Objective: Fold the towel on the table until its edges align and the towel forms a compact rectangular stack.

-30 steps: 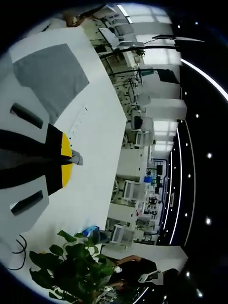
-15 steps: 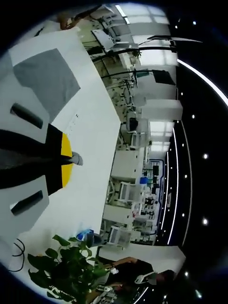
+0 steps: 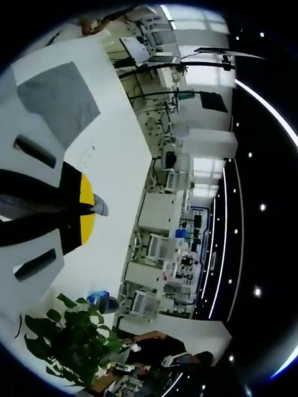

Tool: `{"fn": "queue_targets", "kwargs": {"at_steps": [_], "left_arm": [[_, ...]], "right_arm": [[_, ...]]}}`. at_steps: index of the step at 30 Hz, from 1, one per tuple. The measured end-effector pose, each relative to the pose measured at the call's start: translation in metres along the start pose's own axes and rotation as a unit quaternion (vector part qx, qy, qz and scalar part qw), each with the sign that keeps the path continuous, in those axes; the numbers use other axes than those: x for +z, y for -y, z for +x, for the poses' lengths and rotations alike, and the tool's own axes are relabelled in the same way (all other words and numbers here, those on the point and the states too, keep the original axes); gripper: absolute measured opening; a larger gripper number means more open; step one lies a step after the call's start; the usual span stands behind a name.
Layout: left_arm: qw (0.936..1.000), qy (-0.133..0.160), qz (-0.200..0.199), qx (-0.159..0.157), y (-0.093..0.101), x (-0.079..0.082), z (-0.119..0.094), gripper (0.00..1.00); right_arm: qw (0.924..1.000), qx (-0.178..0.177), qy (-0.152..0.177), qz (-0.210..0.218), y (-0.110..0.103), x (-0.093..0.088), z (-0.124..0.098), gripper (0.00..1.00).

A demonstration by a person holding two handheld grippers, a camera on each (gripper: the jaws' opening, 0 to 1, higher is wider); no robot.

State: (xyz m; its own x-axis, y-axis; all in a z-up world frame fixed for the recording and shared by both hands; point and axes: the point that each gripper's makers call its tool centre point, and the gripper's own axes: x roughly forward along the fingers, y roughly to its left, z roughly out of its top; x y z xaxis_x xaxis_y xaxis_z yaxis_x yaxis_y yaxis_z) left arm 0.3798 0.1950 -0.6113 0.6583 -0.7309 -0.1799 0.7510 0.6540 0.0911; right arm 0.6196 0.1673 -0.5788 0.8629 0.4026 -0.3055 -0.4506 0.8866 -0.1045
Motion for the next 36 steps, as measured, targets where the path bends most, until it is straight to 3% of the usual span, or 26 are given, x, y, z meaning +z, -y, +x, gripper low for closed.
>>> {"fn": "queue_targets", "kwargs": {"at_steps": [8,21,30,36], "left_arm": [[0.9996,0.015,-0.009,-0.021,0.018,0.017,0.019,0.07],[0.9988,0.021,-0.02,-0.04,0.039,0.019,0.047,0.07],[0.9981,0.017,-0.024,-0.053,0.056,0.014,0.059,0.07],[0.9982,0.017,-0.02,-0.054,0.056,0.014,0.057,0.07]], "right_arm": [[0.9999,-0.012,-0.009,-0.004,0.028,-0.009,-0.013,0.0],[0.9993,-0.031,-0.019,0.01,0.072,-0.029,-0.036,0.0],[0.9986,-0.043,-0.026,0.011,0.087,-0.041,-0.052,0.0],[0.9984,-0.046,-0.03,0.014,0.089,-0.045,-0.053,0.0]]}}
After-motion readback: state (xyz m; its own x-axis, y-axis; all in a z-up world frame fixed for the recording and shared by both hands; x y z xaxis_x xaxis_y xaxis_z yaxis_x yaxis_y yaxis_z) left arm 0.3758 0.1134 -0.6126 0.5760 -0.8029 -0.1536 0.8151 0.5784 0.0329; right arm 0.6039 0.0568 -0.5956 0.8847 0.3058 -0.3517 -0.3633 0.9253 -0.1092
